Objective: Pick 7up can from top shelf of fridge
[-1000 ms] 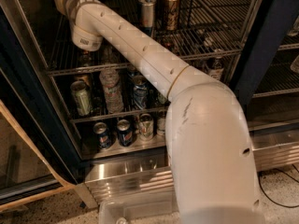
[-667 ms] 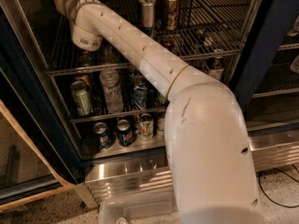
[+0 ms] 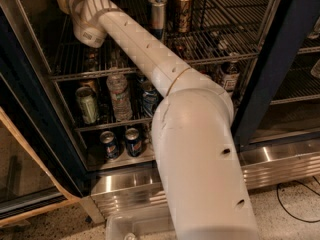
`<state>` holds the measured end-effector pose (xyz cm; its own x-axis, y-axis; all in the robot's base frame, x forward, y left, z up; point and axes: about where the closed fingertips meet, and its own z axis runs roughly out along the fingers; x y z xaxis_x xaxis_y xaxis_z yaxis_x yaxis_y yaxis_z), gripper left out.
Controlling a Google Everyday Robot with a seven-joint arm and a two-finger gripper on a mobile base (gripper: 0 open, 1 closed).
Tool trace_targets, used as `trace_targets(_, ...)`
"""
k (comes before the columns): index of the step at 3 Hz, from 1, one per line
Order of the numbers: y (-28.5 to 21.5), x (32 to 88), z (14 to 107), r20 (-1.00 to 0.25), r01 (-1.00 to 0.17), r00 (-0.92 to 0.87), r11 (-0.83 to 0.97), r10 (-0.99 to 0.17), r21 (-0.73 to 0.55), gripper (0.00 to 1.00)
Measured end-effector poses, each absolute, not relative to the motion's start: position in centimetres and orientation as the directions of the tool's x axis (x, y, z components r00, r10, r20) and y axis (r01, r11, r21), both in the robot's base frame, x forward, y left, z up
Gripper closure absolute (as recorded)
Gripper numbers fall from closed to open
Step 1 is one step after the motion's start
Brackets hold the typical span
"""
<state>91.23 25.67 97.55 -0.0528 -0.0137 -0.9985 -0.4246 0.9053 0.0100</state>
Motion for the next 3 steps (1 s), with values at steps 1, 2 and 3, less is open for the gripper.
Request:
trace_targets(1,25.23,95.35,95.95,-0.996,-0.379,-0.086,0.926,-0.024,0.011,0.31)
trace_targets(2,25.26,95.57,95.79,-0.996,-0.376,-0.089,0.927,-0.024,0.011,0.31)
trace_targets(3,25.26,95.57,95.79,-0.996,-0.376,-0.089,0.927,-0.024,0.011,0.12)
